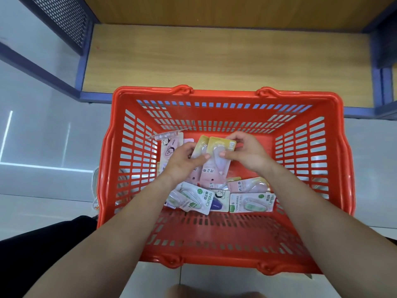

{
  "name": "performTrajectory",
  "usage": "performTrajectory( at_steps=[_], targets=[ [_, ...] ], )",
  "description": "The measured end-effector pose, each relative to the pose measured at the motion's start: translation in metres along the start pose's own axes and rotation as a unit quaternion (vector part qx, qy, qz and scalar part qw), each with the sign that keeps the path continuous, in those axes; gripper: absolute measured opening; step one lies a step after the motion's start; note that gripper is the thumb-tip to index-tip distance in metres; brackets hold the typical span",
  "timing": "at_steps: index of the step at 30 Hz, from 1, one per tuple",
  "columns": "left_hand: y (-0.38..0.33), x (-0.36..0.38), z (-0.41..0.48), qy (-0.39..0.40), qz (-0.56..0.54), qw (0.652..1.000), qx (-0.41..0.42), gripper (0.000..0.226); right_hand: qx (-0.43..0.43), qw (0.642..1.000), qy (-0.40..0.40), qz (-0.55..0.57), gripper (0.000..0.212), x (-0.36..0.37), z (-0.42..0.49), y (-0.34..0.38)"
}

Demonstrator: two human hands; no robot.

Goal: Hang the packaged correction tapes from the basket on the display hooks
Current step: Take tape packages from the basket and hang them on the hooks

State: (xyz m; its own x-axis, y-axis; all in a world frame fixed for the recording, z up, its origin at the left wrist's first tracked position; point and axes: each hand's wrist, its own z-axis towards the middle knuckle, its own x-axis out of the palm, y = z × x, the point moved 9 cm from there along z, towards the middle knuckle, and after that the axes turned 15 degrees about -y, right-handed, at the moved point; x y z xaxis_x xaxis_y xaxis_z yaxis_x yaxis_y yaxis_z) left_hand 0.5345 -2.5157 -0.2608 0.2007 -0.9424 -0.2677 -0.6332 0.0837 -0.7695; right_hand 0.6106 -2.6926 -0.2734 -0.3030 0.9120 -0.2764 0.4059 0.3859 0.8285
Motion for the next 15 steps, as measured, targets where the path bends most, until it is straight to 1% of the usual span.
performTrajectory(
  at_steps=[3, 5, 8, 11, 13, 15],
  targets=[
    [0.000, 0.007, -0.003, 0.006, -0.008, 1.000, -0.005, 0.035, 0.007, 1.000, -0.007, 0.029, 0.037, 0.005, -0.005, 0.003],
    [0.001, 0.010, -0.004, 0.007, -0.012, 1.000, -0.009, 0.040, -0.003, 1.000, -0.012, 0.022, 0.044, 0.008, -0.004, 0.002],
    [0.003, 0.010, -0.004, 0.016, -0.011, 1.000, -0.021, 0.041, 0.003, 0.999, 0.032, -0.005, 0.056, 0.013, -0.005, 0.002],
    [0.003, 0.011, -0.004, 0.024, 0.003, 0.999, -0.027, 0.043, 0.007, 0.997, 0.072, -0.023, 0.047, 0.014, -0.008, 0.005],
    [0.008, 0.011, -0.004, 0.033, 0.019, 0.998, -0.040, 0.045, 0.017, 0.997, 0.068, -0.020, 0.041, 0.010, -0.009, 0.005],
    [0.014, 0.009, -0.004, 0.048, 0.038, 0.996, -0.058, 0.055, 0.027, 0.998, 0.050, -0.008, 0.037, 0.003, -0.008, 0.002]
  ],
)
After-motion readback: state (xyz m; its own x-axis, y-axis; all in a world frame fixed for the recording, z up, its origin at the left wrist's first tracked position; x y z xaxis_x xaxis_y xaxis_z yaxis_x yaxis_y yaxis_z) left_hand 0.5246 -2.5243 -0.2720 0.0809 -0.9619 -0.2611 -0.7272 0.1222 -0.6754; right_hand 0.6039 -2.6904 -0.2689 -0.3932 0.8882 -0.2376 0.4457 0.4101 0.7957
